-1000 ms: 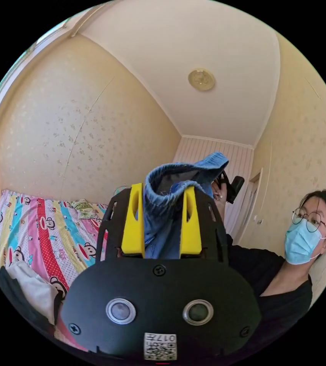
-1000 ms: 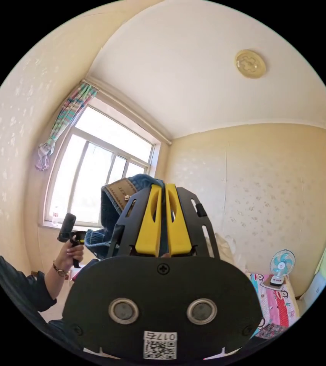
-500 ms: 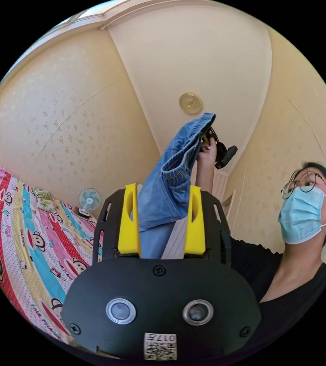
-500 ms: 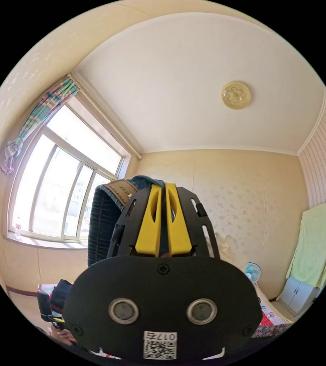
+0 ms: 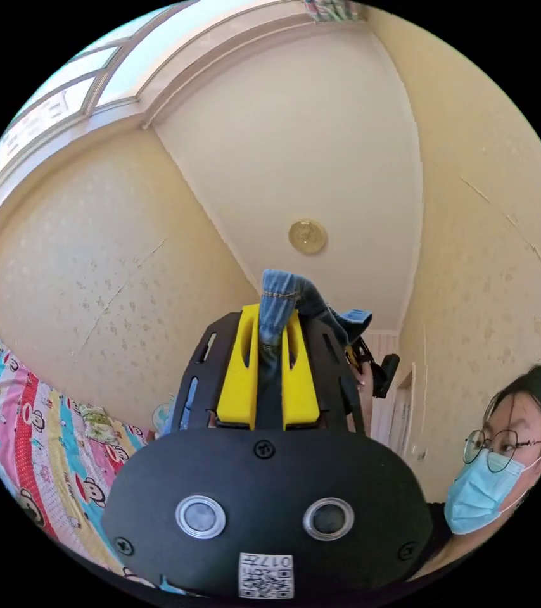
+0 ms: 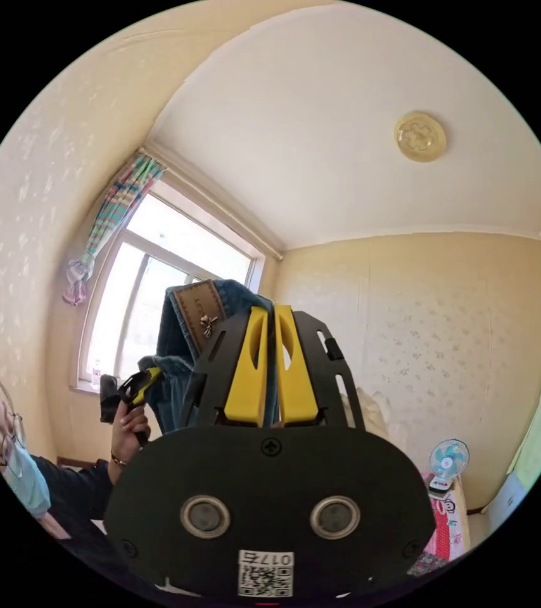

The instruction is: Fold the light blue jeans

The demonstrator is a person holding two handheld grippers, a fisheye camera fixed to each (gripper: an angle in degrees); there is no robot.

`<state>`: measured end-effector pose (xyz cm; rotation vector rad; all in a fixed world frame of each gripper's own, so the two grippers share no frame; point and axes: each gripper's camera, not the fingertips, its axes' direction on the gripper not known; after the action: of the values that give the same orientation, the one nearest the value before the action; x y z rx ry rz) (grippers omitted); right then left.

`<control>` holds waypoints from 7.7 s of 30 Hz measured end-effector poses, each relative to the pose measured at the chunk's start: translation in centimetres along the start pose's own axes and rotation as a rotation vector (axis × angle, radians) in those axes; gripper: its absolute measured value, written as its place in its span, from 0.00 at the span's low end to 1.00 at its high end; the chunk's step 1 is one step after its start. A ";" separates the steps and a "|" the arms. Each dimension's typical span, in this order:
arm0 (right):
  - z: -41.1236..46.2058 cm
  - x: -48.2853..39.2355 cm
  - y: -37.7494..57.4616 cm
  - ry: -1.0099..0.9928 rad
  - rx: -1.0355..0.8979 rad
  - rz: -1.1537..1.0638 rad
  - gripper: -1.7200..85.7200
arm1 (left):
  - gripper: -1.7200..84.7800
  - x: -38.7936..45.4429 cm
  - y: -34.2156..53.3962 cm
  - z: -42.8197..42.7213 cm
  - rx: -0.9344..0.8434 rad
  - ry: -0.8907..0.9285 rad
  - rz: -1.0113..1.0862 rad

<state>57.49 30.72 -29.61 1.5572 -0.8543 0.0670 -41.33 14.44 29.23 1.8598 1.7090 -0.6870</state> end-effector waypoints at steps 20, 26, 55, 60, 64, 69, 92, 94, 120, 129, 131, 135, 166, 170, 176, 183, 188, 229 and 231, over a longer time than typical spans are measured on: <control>4.1 3.9 0.8 0.178 -0.106 -0.168 0.04 | 0.09 8.4 -8.8 10.6 0.064 -0.261 0.544; 24.7 20.8 13.2 0.247 -0.454 0.155 0.06 | 0.09 -13.2 -4.0 24.6 -0.229 -0.424 0.350; 1.4 12.7 84.9 0.116 -1.375 0.881 0.15 | 0.22 -42.6 45.5 -12.8 -1.100 -0.959 -0.526; 5.5 9.3 84.3 -0.074 -1.363 0.860 0.14 | 0.22 -47.0 48.6 -15.1 -1.203 -0.990 -0.640; 6.2 7.2 84.7 -0.173 -1.296 0.989 0.14 | 0.07 -44.5 49.9 -14.3 -1.272 -1.044 -0.618; 3.5 6.2 85.5 -0.180 -1.302 1.067 0.13 | 0.03 -39.3 48.6 -15.5 -1.118 -0.607 -0.886; -9.2 12.2 89.3 0.225 -1.530 0.815 0.05 | 0.11 -30.1 49.4 -11.4 -1.242 -0.555 -0.946; -10.4 12.1 87.9 0.187 -1.538 0.798 0.04 | 0.11 -28.9 49.8 -8.9 -1.304 -0.501 -0.915; -18.6 7.5 81.3 -0.563 -0.844 1.179 0.03 | 0.10 -17.0 59.7 7.4 -1.821 -0.118 -0.825; -16.8 14.7 84.5 -0.454 -1.120 1.066 0.07 | 0.01 -19.2 55.6 0.4 -1.596 -0.188 -0.879; -12.9 18.2 85.1 -0.387 -1.137 1.002 0.11 | 0.01 -20.1 54.5 -1.0 -1.544 -0.186 -0.911; -1.3 25.3 89.8 -0.129 -1.102 0.941 0.16 | 0.01 -22.0 52.7 -4.2 -1.433 -0.166 -0.957; 44.0 9.5 100.6 -0.150 -1.151 0.918 0.15 | 0.04 -34.9 39.2 -37.4 -0.500 -0.413 -1.471; 35.7 4.1 97.0 -0.280 -1.175 0.640 0.17 | 0.13 -35.5 36.9 -38.7 -0.634 -0.635 -1.372; 11.9 0.3 95.5 -0.065 -1.168 0.635 0.18 | 0.22 -38.8 34.8 -32.6 -0.983 -0.775 -0.980; 0.9 -8.9 99.0 -0.349 -0.925 1.213 0.19 | 0.18 -40.9 40.8 -24.2 -1.322 -0.828 -0.791; 4.6 -10.8 99.0 -0.637 -1.236 1.147 0.06 | 0.06 -38.3 46.3 -22.1 -1.386 -0.528 -1.030; -6.4 -0.4 91.8 -0.206 -1.298 1.002 0.03 | 0.03 -26.1 54.0 -11.3 -1.487 -0.720 -0.569; -6.5 -0.3 90.4 -0.235 -1.267 1.008 0.03 | 0.03 -26.1 52.9 -11.7 -1.474 -0.681 -0.600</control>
<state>10.86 43.23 47.06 -0.1217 -1.3991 0.0463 9.62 -0.57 57.32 0.0756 1.4873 -0.0648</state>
